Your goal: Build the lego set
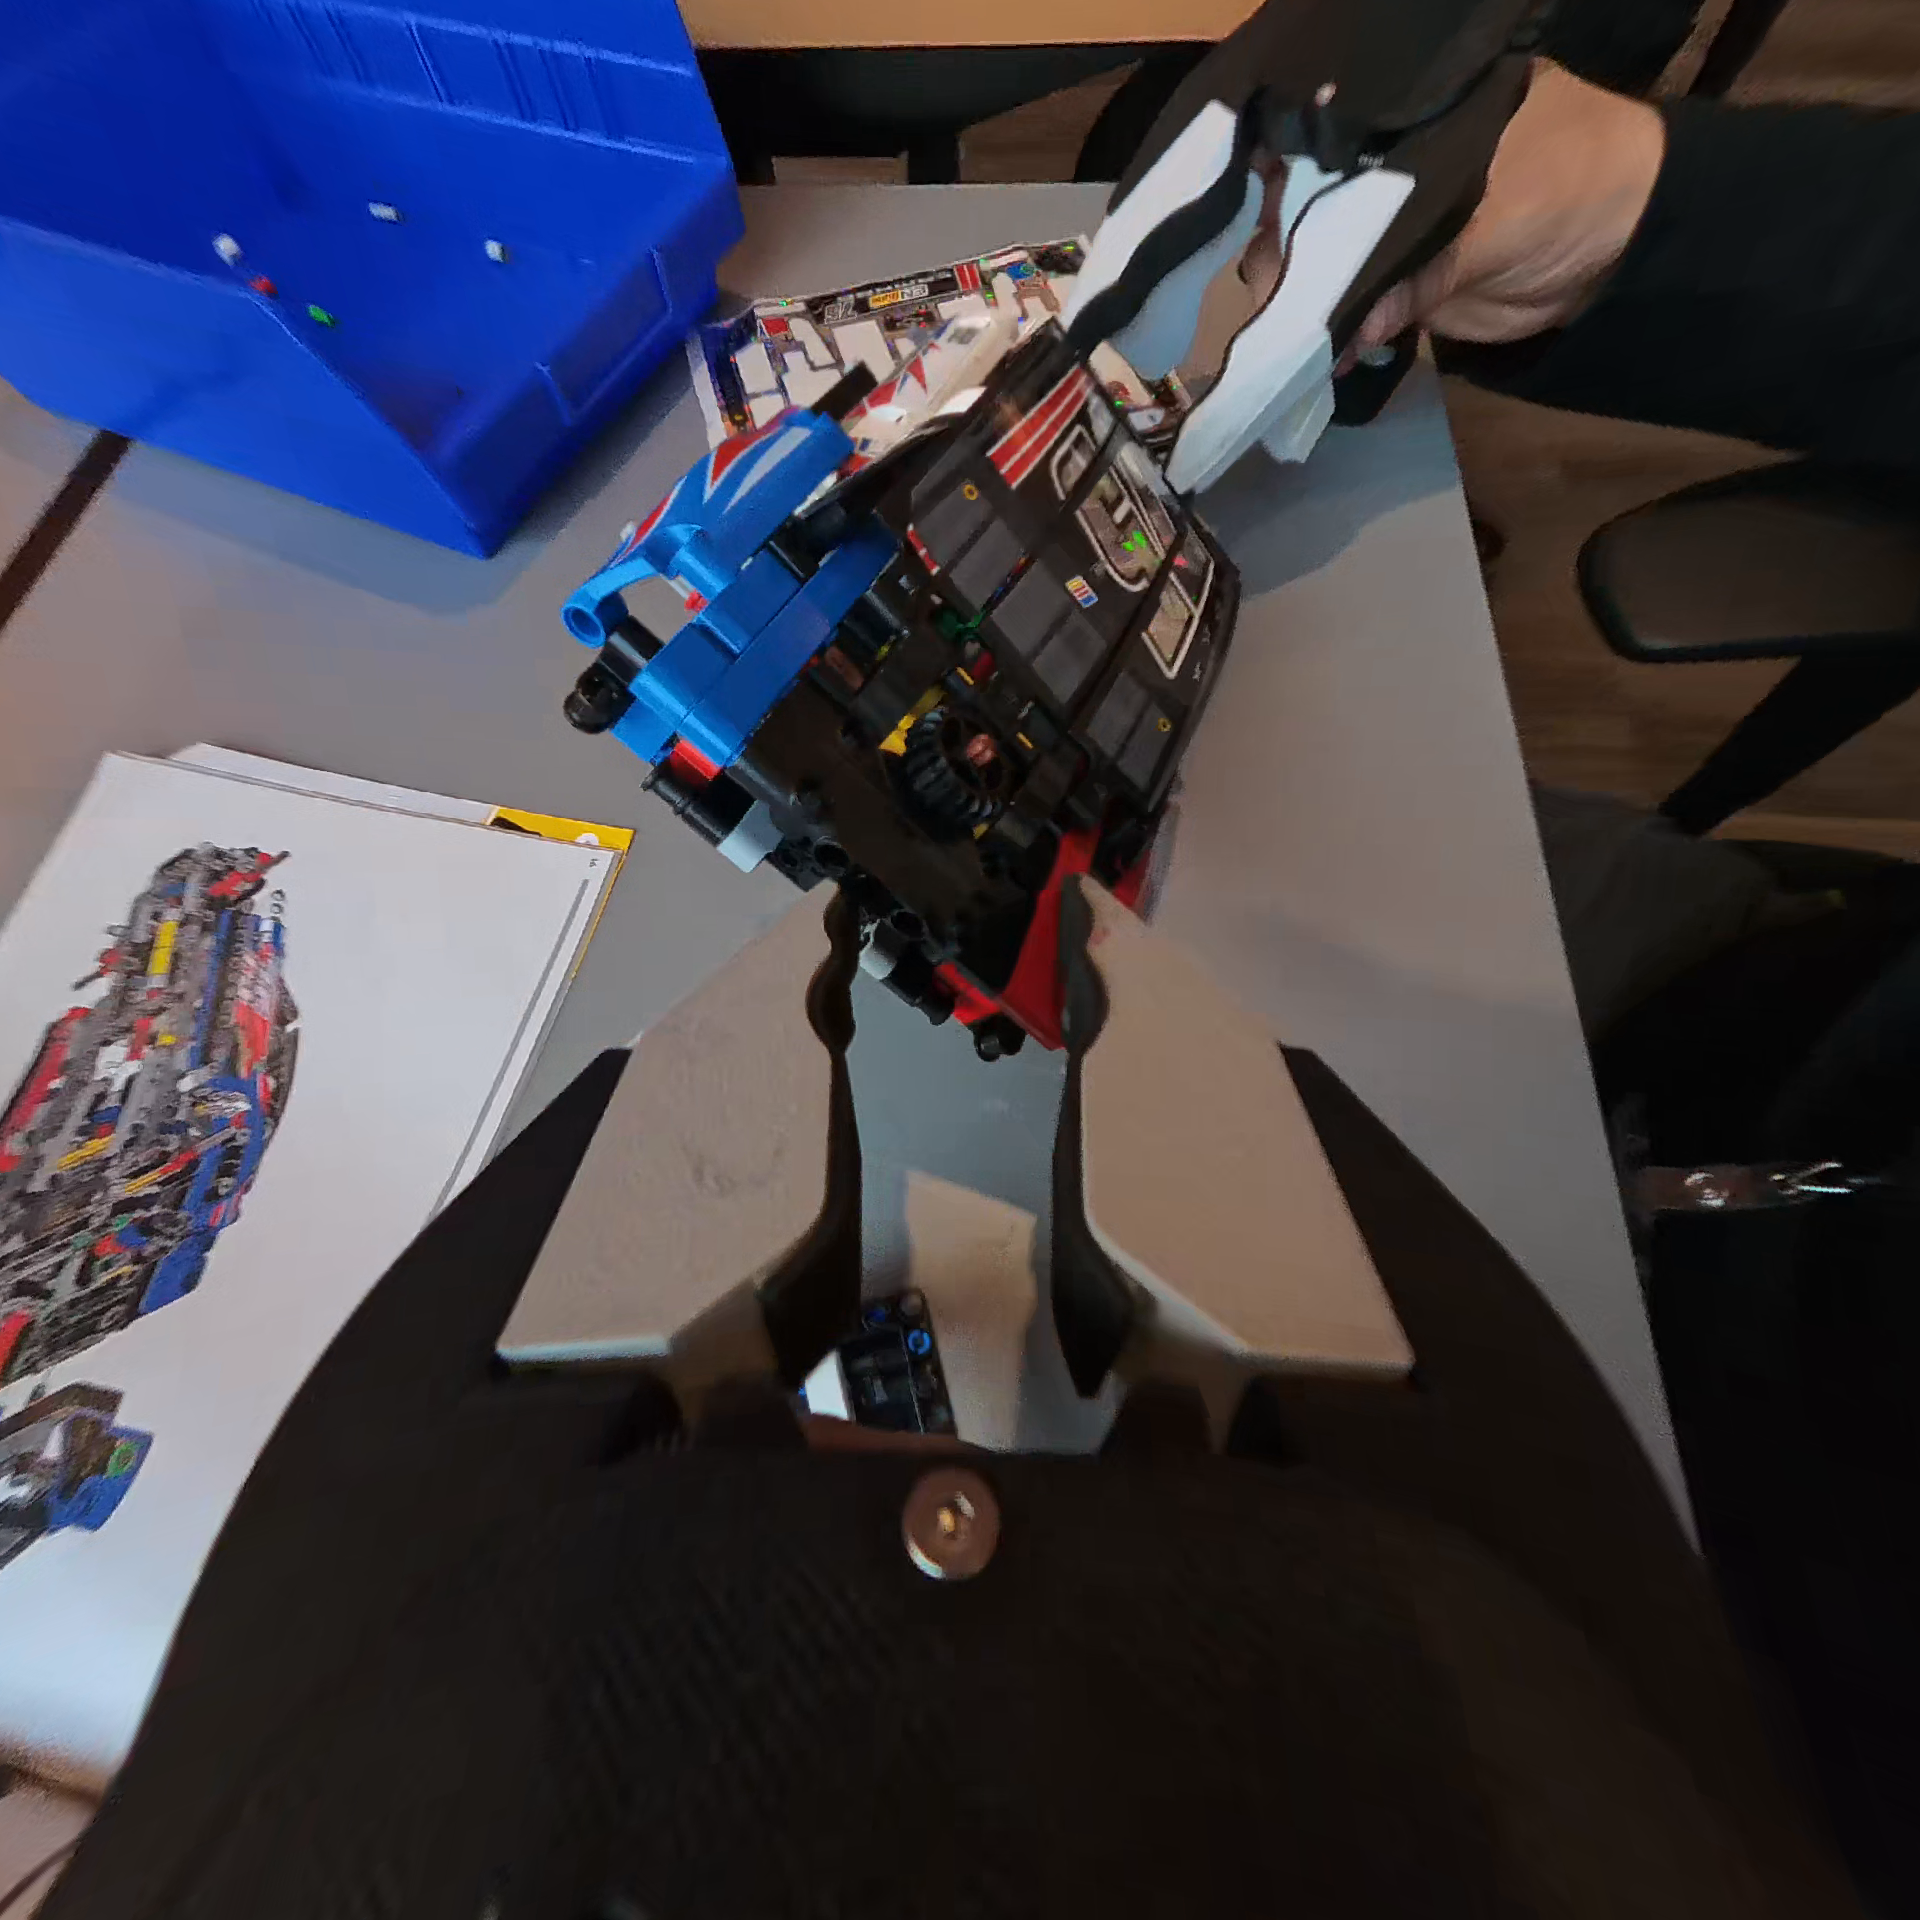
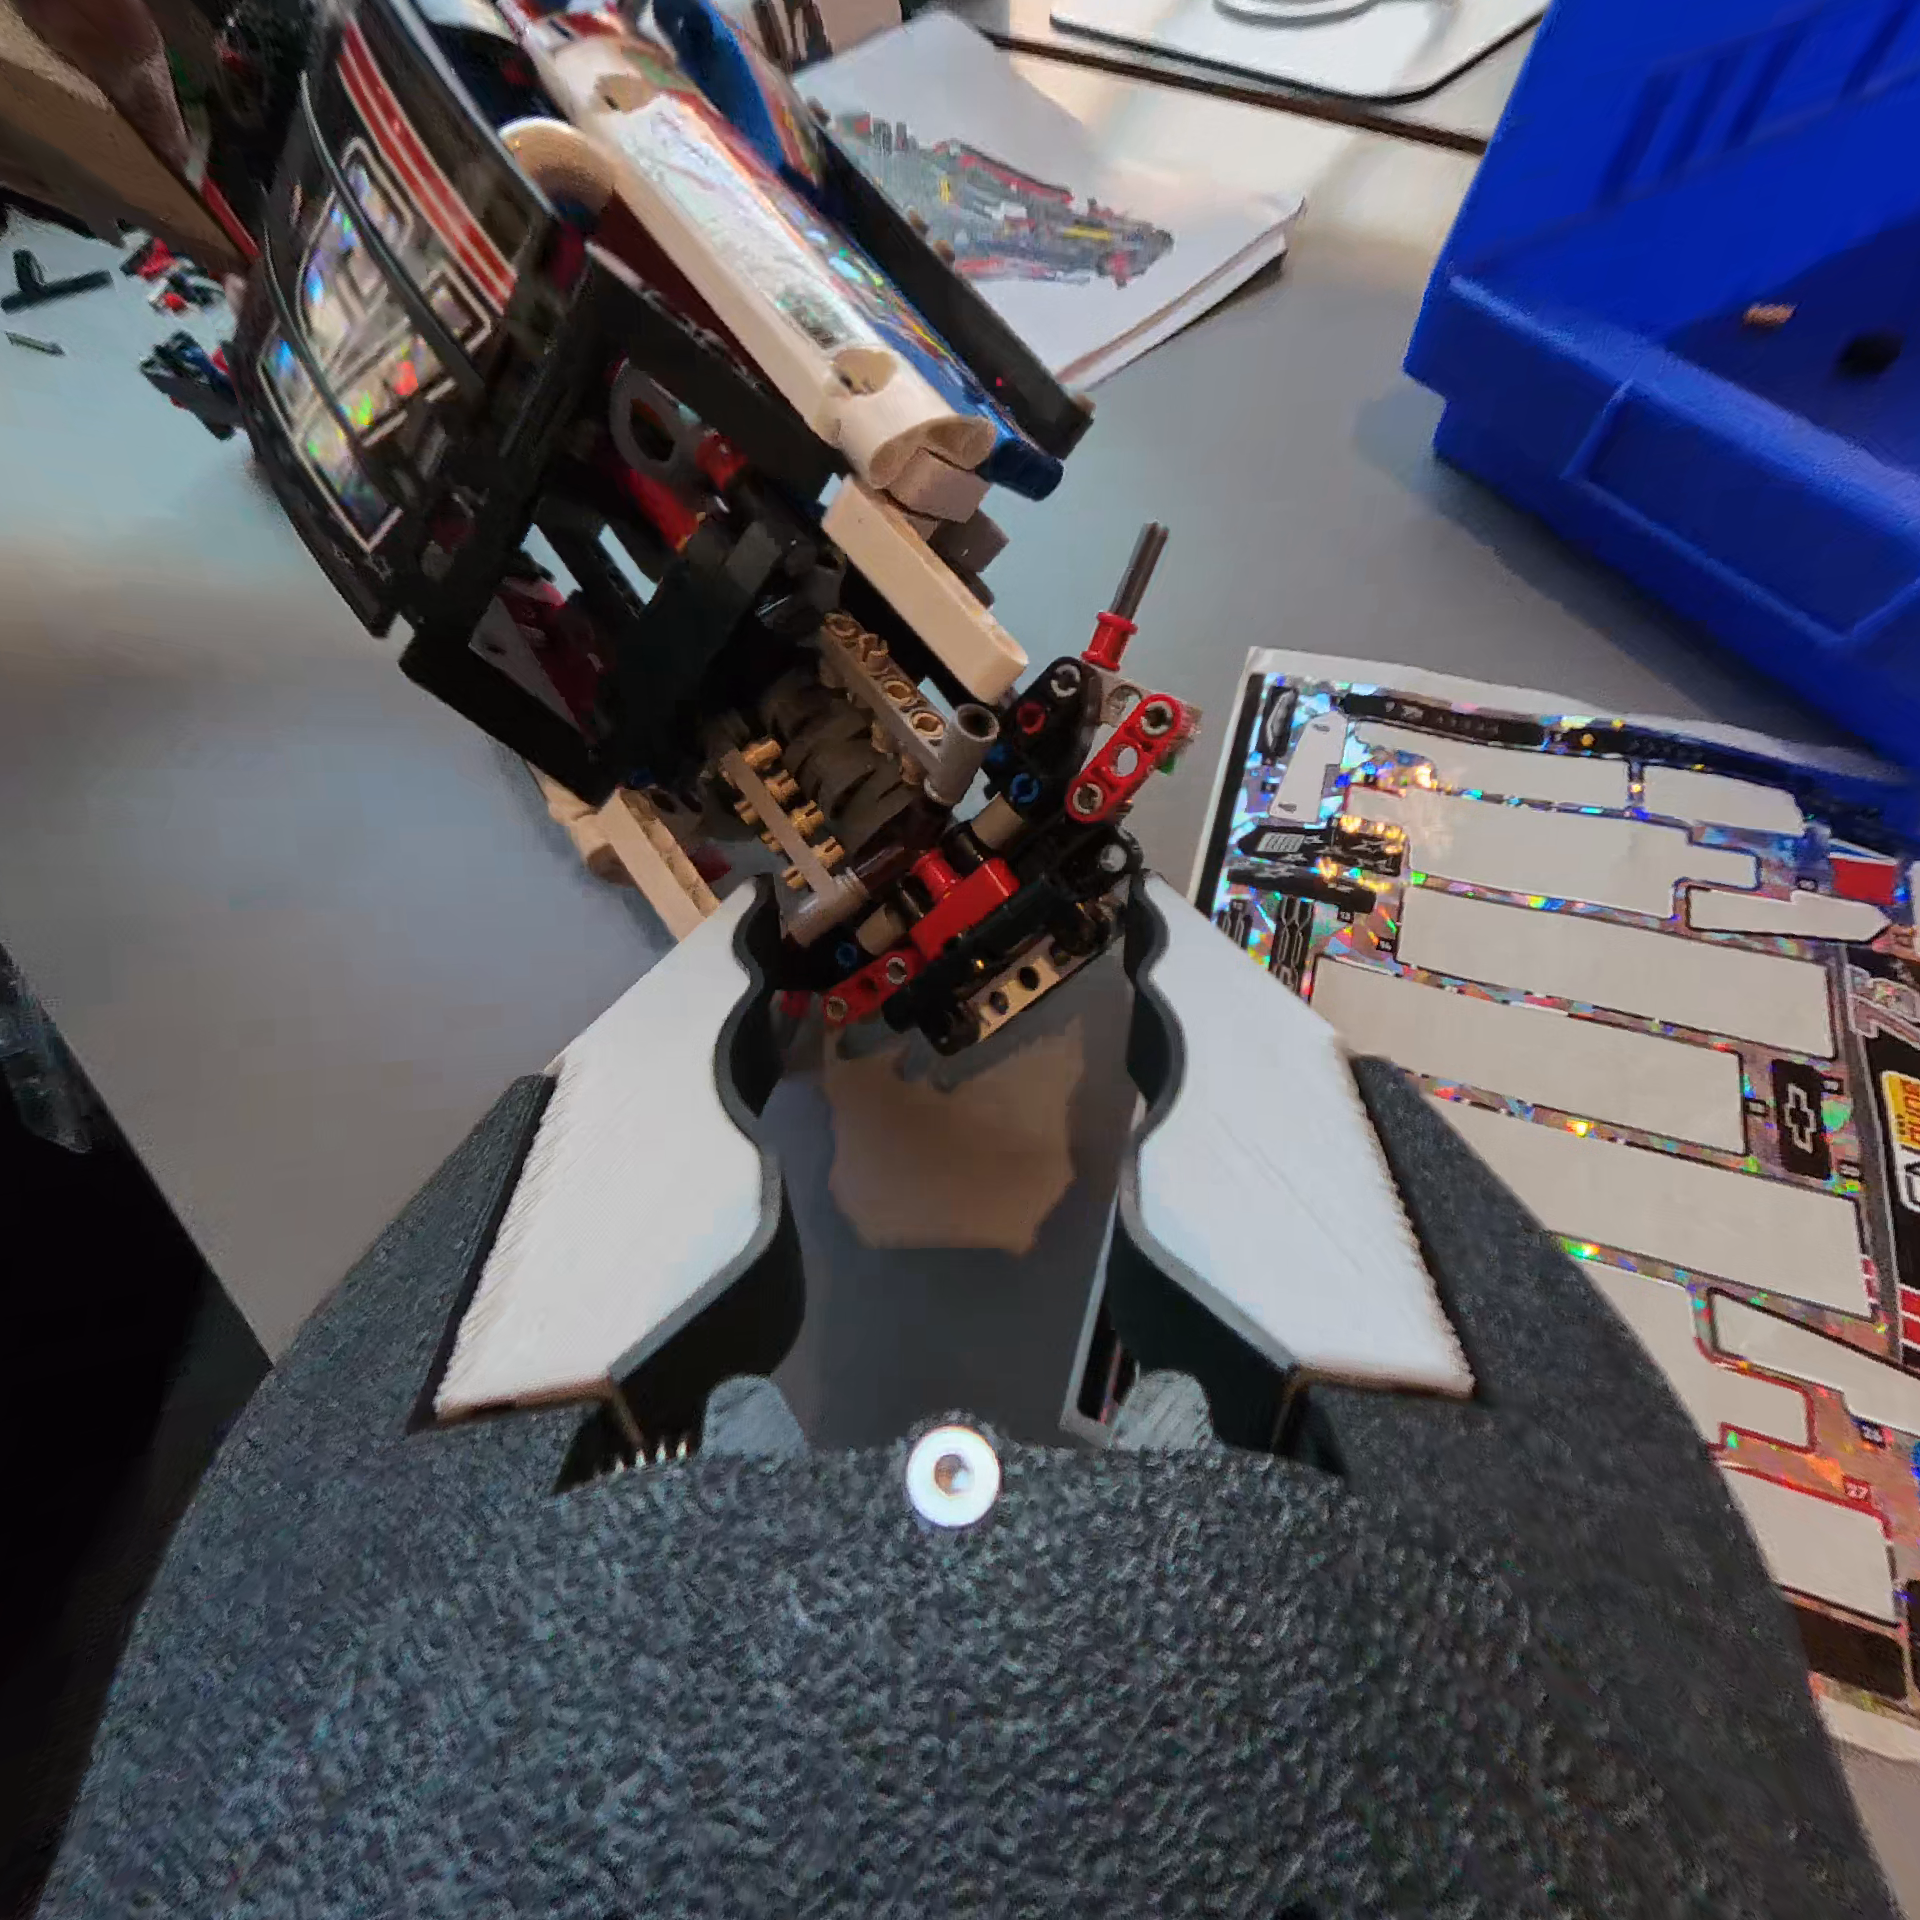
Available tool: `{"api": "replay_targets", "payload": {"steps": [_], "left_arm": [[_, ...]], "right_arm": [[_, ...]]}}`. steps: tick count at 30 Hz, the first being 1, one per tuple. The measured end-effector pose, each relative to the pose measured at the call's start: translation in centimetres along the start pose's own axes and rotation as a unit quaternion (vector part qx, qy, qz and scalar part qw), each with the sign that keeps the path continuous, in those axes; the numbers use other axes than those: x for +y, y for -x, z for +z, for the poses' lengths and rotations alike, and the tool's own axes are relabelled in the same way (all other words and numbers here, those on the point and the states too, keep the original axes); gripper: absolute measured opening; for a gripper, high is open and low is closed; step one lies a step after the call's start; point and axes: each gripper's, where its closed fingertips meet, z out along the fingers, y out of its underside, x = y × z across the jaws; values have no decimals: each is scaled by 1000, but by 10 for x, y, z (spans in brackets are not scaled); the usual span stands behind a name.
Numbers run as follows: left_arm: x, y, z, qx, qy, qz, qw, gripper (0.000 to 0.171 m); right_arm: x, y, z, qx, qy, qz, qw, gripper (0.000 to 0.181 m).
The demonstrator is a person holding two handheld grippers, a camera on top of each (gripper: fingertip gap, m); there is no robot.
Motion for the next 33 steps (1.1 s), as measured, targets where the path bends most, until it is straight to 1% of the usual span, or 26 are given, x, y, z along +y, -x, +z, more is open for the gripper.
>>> {"api": "replay_targets", "payload": {"steps": [3, 5, 7, 10, 13, 14, 16, 17, 19, 21, 23, 25, 26, 27, 28, 29, 31, 32, 33], "left_arm": [[6, -12, -7, -36, -7, 40, 999, 33], [13, -18, -9, -40, -4, 29, 999, 32], [20, -20, -9, -28, -7, -9, 1000, 30], [27, -18, -7, -25, -19, -24, 999, 30], [30, -19, -7, -20, -27, -25, 999, 30], [30, -19, -7, -18, -28, -23, 999, 30], [31, -20, -7, -17, -29, -17, 999, 30], [31, -20, -7, -17, -30, -14, 999, 29], [32, -20, -8, -17, -33, -12, 999, 29], [34, -20, -10, -27, -37, -6, 999, 28], [31, -21, -16, -55, -53, 42, 996, 21], [27, -20, -24, -118, -72, 131, 982, 19], [27, -20, -27, -152, -70, 172, 971, 19], [27, -20, -31, -191, -71, 216, 955, 19], [27, -21, -35, -230, -72, 267, 933, 18], [28, -25, -36, -261, -67, 319, 909, 15], [34, -33, -35, -298, -42, 403, 864, 11], [39, -39, -31, -306, -30, 443, 842, 9], [47, -44, -25, -303, -16, 473, 827, 6]], "right_arm": [[-11, 7, -8, 7, -41, -2, 999, 65], [-14, 9, -9, 0, -53, 8, 999, 64], [-17, 10, -9, -18, -47, 26, 998, 61], [-20, 6, -9, -47, -38, 31, 998, 59], [-18, -4, -6, -77, -7, 21, 997, 59], [-17, -3, -4, -101, 4, 25, 995, 62], [-11, 5, 0, -170, 45, 54, 983, 60], [-8, 11, 2, -208, 61, 69, 974, 54], [-6, 16, 4, -253, 77, 86, 960, 48], [-10, 17, 4, -266, 65, 65, 960, 43], [-19, 18, 3, -246, 30, -9, 969, 42], [-28, 17, 5, -199, 0, -114, 973, 42], [-34, 17, 6, -171, -14, -166, 971, 42], [-38, 16, 8, -135, -23, -217, 967, 42], [-40, 13, 12, -89, -24, -273, 958, 43], [-42, 10, 15, -39, -19, -334, 942, 43], [-41, 3, 21, 66, -7, -445, 893, 43], [-40, 1, 25, 109, -6, -486, 867, 42], [-38, -1, 28, 144, -9, -517, 844, 42]]}}
